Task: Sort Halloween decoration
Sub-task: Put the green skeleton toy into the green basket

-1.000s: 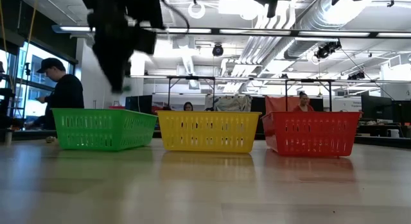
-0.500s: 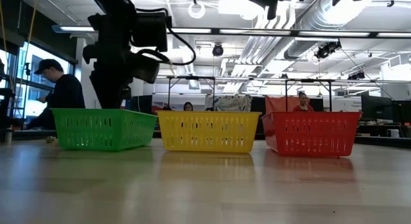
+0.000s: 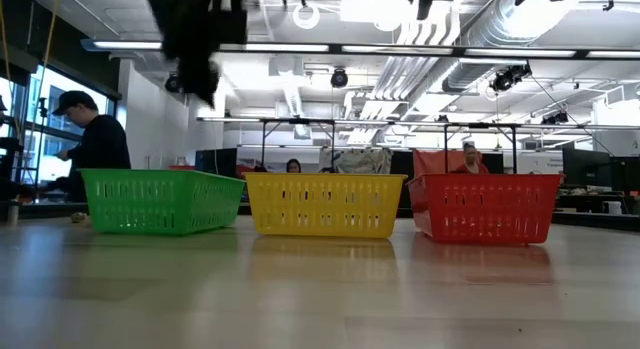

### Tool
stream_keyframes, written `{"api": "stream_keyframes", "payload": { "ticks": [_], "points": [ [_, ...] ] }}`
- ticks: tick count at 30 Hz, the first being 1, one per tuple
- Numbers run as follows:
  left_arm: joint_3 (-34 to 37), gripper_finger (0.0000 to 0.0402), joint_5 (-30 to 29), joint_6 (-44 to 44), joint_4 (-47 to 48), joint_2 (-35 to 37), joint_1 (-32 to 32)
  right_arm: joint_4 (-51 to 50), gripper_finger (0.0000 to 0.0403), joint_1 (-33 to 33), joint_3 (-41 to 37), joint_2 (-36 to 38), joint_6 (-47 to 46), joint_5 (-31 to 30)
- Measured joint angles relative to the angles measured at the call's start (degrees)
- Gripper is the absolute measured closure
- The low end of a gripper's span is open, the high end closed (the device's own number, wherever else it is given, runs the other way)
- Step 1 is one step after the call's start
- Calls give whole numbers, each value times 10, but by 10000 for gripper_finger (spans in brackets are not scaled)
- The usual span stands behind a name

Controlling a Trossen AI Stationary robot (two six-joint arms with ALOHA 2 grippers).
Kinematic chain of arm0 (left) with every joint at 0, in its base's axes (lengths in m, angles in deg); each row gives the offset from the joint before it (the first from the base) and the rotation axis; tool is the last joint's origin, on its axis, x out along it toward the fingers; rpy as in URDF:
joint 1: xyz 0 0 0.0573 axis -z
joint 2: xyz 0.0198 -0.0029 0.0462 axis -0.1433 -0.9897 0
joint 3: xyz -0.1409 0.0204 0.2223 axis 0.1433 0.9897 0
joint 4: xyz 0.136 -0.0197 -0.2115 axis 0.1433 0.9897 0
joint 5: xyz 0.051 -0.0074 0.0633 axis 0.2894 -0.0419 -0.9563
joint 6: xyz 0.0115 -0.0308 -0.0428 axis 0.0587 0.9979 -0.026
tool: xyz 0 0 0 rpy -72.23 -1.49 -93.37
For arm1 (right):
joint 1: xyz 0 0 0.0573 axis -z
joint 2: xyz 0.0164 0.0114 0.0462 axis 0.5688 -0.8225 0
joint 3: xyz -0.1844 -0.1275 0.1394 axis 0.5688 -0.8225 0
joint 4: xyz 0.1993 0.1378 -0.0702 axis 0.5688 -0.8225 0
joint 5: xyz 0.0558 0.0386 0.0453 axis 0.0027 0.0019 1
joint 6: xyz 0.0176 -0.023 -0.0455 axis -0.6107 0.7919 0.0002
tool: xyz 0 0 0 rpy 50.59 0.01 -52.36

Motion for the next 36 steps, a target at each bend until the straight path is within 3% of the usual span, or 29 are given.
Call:
{"api": "stream_keyframes", "payload": {
  "ticks": [6, 12, 25, 31, 36],
  "points": [
    [-37, 208, -51, -41, -243, 95, -14, 25, 183, 0, 0, 0, 4, -9],
    [-37, 208, -55, -78, -433, 113, -16, 25, 183, 0, 0, 0, 0, 26],
    [-36, 208, -53, -62, -448, 82, -9, 21, 183, 4, 0, 0, -11, 50],
    [-36, 208, -65, -49, -448, 83, -9, -20, 183, 17, 0, 9, -181, 159],
    [-36, 208, -68, -26, -430, 83, -9, -176, 183, -5, 0, 28, -368, 256]
  ]
}}
